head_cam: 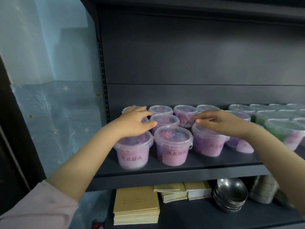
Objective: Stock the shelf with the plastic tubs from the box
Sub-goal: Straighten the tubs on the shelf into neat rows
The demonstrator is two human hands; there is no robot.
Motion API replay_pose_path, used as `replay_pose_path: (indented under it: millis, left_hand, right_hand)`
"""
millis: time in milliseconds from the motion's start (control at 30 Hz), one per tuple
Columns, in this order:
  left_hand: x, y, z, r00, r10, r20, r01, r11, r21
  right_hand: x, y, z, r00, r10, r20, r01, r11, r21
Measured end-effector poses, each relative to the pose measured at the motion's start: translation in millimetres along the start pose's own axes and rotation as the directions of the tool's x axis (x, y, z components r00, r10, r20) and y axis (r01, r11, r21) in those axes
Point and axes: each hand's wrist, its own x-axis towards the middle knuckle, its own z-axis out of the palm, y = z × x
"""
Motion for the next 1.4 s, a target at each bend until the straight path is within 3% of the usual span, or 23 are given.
replay_pose_path:
  millis: [133, 233, 333, 633, 1000, 1200, 1300, 1400]
  left_hand:
    - [-9, 60, 24, 0.977, 0.211, -0.012, -0.211, 0.975, -0.065]
    - [-10, 88, 49, 0.985, 0.171, 0.002, -0.170, 0.980, 0.108]
    - [-17, 97, 69, 0.981, 0.130, -0.146, -0.098, 0.973, 0.207]
    - [-18, 98, 81, 0.956, 0.128, -0.265, -0.089, 0.984, 0.155]
    - [-16, 97, 80, 0.965, 0.123, -0.232, -0.090, 0.985, 0.149]
    - [-13, 98, 71, 0.994, 0.076, -0.084, -0.067, 0.992, 0.110]
    - [0, 91, 54, 0.998, 0.047, 0.042, -0.047, 0.999, 0.013]
    - [21, 87, 44, 0.999, 0.022, -0.030, -0.024, 0.999, -0.045]
  right_hand:
    - [-9, 45, -29, 0.996, 0.035, 0.080, -0.025, 0.992, -0.120]
    - [-11, 65, -29, 0.981, 0.024, 0.190, 0.005, 0.988, -0.152]
    - [-10, 74, -29, 0.976, -0.002, 0.216, 0.030, 0.992, -0.126]
    - [-26, 70, -23, 0.975, -0.115, 0.190, 0.103, 0.992, 0.073]
    - [-25, 64, -23, 0.974, -0.060, 0.220, 0.047, 0.997, 0.061]
    - [-24, 54, -31, 0.944, -0.025, 0.329, 0.016, 0.999, 0.030]
    - [-18, 54, -39, 0.965, -0.029, 0.262, 0.001, 0.994, 0.106]
    - [1, 64, -51, 0.996, 0.056, 0.064, -0.060, 0.996, 0.066]
